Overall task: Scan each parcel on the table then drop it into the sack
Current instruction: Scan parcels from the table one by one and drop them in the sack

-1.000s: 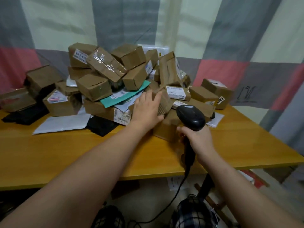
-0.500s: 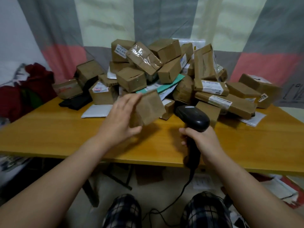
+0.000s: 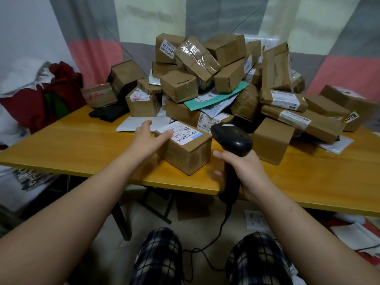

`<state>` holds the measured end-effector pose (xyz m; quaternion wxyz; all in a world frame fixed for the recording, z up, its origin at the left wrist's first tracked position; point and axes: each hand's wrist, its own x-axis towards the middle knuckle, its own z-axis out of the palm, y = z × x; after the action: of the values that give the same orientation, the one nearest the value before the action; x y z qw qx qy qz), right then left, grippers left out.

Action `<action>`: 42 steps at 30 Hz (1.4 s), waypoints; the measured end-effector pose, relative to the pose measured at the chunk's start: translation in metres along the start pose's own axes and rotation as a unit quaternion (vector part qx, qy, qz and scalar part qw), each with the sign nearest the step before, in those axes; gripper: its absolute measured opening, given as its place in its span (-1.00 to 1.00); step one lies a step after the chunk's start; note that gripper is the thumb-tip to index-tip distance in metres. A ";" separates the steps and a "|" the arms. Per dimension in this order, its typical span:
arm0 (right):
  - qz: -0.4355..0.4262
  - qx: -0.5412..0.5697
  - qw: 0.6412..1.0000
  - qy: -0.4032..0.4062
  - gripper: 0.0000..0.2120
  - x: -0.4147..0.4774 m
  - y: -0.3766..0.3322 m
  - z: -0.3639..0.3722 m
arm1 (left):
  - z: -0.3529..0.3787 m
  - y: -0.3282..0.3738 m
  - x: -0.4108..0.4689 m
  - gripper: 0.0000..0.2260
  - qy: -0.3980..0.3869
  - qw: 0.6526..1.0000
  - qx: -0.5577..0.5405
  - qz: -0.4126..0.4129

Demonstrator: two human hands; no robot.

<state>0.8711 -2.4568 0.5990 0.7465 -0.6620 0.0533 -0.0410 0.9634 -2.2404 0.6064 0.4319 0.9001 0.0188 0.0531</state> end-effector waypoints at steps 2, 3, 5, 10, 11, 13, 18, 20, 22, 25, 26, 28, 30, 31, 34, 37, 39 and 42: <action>0.046 0.035 0.998 -0.012 -0.59 0.002 0.000 0.007 | -0.002 -0.005 0.004 -0.30 -0.053 0.996 -0.060 -0.040; 0.064 0.053 0.996 -0.023 -0.55 0.004 0.001 0.010 | -0.001 -0.007 0.004 -0.32 -0.072 0.995 -0.063 -0.042; 0.079 0.084 0.992 -0.046 -0.54 0.005 0.003 0.016 | 0.002 -0.008 -0.001 -0.39 -0.081 0.994 -0.068 -0.032; 0.006 0.073 0.997 -0.027 -0.55 0.005 0.003 0.024 | 0.010 -0.012 -0.016 -0.67 -0.056 0.995 -0.084 0.023; -0.008 0.080 0.997 -0.020 -0.53 0.005 0.002 0.024 | 0.009 -0.013 -0.017 -0.63 -0.058 0.994 -0.087 0.039; -0.032 0.093 0.995 -0.011 -0.48 0.006 0.000 0.022 | 0.002 -0.013 -0.017 -0.38 -0.077 0.992 -0.077 0.066; -0.068 0.088 0.994 -0.009 -0.54 0.010 -0.006 0.021 | -0.009 0.003 -0.016 -0.52 -0.051 0.981 0.073 0.172; -0.080 0.091 0.993 -0.008 -0.54 0.011 -0.010 0.024 | -0.012 0.010 -0.017 -0.58 -0.089 0.976 0.053 0.189; -0.096 0.087 0.992 0.003 -0.56 0.014 -0.013 0.028 | -0.011 0.011 -0.017 -0.57 -0.142 0.971 0.022 0.193; -0.112 0.026 0.992 0.057 -0.52 0.018 -0.011 0.033 | -0.011 0.004 -0.017 -0.41 -0.144 0.974 -0.022 0.176; -0.108 0.006 0.992 0.064 -0.57 0.018 -0.011 0.033 | -0.011 -0.002 -0.017 -0.33 -0.134 0.977 -0.056 0.157; -0.082 -0.021 0.996 0.031 -0.83 0.012 -0.009 0.033 | -0.011 -0.015 -0.016 -0.18 -0.089 0.981 -0.116 0.128; -0.053 -0.059 0.997 -0.009 -0.91 0.004 -0.004 0.033 | -0.010 -0.027 -0.015 -0.08 -0.047 0.980 -0.152 0.116; -0.056 -0.074 0.996 -0.016 -0.91 0.001 0.000 0.032 | -0.009 -0.030 -0.016 -0.07 -0.034 0.980 -0.158 0.116; -0.086 -0.119 0.988 -0.048 -0.80 -0.003 0.012 0.029 | -0.006 -0.031 -0.016 -0.06 -0.013 0.982 -0.138 0.131; -0.100 -0.124 0.986 -0.059 -0.78 -0.007 0.016 0.030 | -0.006 -0.031 -0.013 -0.07 -0.009 0.983 -0.126 0.132; -0.101 -0.123 0.985 -0.061 -0.82 -0.009 0.016 0.030 | -0.007 -0.032 -0.013 -0.05 -0.009 0.985 -0.114 0.128; -0.104 -0.130 0.982 -0.084 -0.86 -0.010 0.015 0.029 | -0.009 -0.030 -0.012 -0.04 -0.018 0.987 -0.112 0.117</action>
<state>0.8646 -2.4250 0.5873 0.6471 -0.7567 -0.0739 -0.0558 0.9511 -2.2158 0.5876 0.5212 0.8429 -0.1002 0.0887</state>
